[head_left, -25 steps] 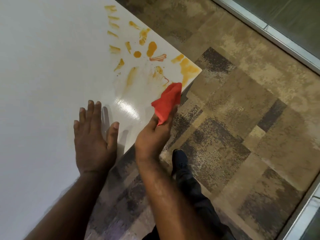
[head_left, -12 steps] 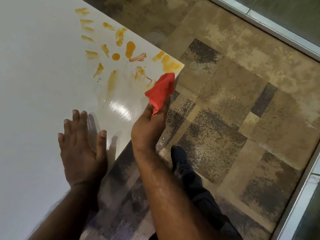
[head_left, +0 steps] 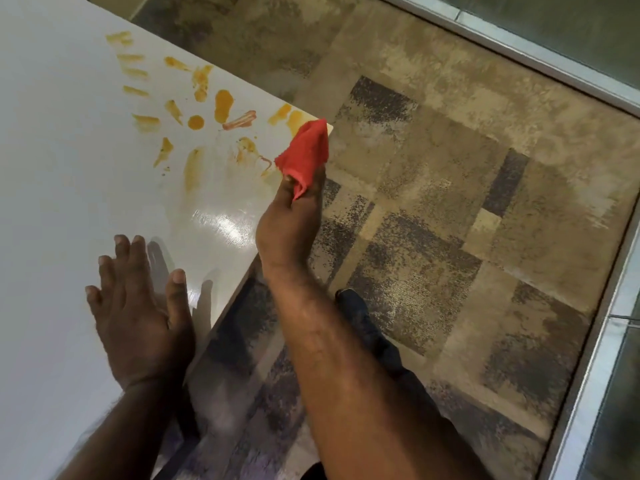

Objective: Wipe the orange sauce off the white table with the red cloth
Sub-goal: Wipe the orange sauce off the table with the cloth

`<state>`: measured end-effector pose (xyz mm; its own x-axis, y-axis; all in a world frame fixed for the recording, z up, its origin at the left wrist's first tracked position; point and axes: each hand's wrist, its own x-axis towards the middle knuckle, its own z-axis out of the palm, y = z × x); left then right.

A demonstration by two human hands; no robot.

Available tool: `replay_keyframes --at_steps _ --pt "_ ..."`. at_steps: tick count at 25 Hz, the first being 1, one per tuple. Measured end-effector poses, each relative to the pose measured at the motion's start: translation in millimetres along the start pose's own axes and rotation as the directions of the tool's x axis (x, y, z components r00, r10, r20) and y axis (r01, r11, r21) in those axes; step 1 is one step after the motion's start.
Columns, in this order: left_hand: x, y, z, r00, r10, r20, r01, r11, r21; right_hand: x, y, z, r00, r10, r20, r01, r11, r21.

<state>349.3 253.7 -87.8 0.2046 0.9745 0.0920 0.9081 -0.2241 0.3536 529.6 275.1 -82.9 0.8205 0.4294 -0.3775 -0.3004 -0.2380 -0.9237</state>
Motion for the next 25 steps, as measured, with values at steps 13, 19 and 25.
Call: replay_keyframes --at_steps 13,19,25 --pt "1.5 -4.0 1.4 1.000 0.004 0.004 -0.004 1.000 -0.028 33.0 -12.5 -0.8 0.998 -0.011 -0.058 0.015 0.998 0.056" --pt "1.2 -3.3 0.4 1.000 -0.012 0.002 0.012 0.999 -0.051 -26.9 21.3 -12.0 0.993 -0.085 0.079 0.078 0.994 0.082" --pt "1.4 1.1 -0.7 1.000 -0.009 -0.003 0.008 0.997 -0.079 21.8 10.2 -6.2 0.999 -0.023 0.043 0.015 0.986 0.165"
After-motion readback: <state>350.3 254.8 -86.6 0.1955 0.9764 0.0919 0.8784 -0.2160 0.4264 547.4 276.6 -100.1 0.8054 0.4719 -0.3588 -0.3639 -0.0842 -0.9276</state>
